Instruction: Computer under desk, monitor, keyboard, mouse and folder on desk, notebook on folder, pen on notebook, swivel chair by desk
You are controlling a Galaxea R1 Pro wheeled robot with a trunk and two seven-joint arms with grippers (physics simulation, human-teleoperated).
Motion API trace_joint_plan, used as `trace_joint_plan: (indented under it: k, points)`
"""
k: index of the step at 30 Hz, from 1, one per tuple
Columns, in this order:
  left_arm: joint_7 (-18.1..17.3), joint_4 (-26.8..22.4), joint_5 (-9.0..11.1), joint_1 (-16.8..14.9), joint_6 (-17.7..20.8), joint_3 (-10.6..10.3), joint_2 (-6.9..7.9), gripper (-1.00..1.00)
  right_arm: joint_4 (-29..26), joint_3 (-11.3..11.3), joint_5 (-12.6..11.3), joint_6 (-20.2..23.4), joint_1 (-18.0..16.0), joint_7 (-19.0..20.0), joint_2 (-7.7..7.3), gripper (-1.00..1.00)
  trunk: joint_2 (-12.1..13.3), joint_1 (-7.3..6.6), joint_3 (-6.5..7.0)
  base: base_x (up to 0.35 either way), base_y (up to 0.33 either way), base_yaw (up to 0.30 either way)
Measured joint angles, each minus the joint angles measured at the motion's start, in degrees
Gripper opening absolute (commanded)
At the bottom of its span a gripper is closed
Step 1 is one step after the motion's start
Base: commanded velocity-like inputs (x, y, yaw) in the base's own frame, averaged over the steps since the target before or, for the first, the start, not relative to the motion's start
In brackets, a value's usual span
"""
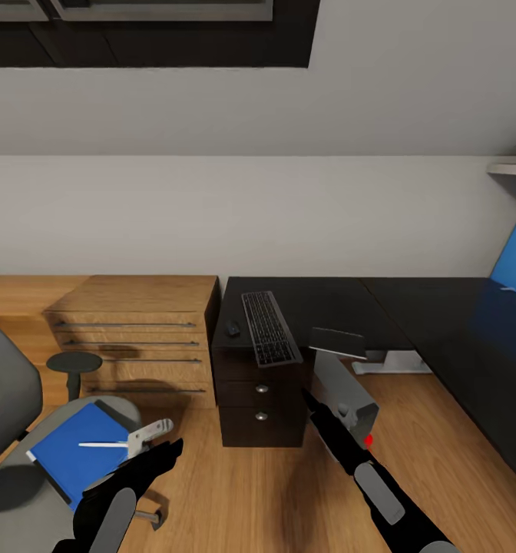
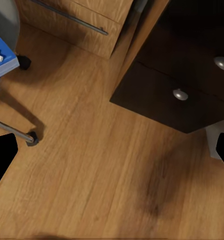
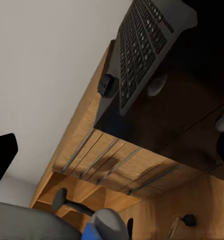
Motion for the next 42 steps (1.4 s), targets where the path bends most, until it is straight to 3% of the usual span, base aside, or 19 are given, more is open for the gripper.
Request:
trace_joint_plan:
  k: [1,3,12,21,35,42]
  points:
    - [0.03,0.04,-0.01,0.0,0.0,-0.01,0.02,1.0,2.4,-0.3,-0.11,0.74,0.01,3.41,-0.03,1.0,-0.4,0.22,-0.18,0.0,0.0,0.0]
    - [0.04,0.05,-0.04,0.0,0.0,-0.01,0.01,1.0,3.39,-1.01,-0.65,1.17,0.0,4.75,-0.04,1.0,-1.2,0.66,-0.54,0.0,0.0,0.0]
    - [-0.02,0.07,-0.16,0.0,-0.09,0.05,0.08,1.0,3.33,-2.17,-1.52,1.6,-0.01,5.82,0.02,1.0,-4.81,2.64,-2.15,0.0,0.0,0.0]
    - [-0.04,0.07,-0.17,0.01,-0.09,-0.02,0.03,1.0,4.71,-2.32,-1.58,1.53,-0.79,-4.2,0.11,1.0,-8.43,4.61,-3.77,0.0,0.0,0.0]
    - [-0.12,0.06,-0.1,0.0,-0.06,-0.02,0.0,1.0,9.53,-2.33,-1.48,1.65,-3.26,-5.62,0.02,1.0,-14.04,7.69,-6.28,0.0,0.0,0.0]
    - [-0.19,0.04,-0.08,0.03,-0.02,-0.02,0.0,1.0,8.28,-3.61,-2.18,9.03,-3.26,-5.52,-0.12,1.0,-16.85,9.23,-7.54,0.0,0.0,0.0]
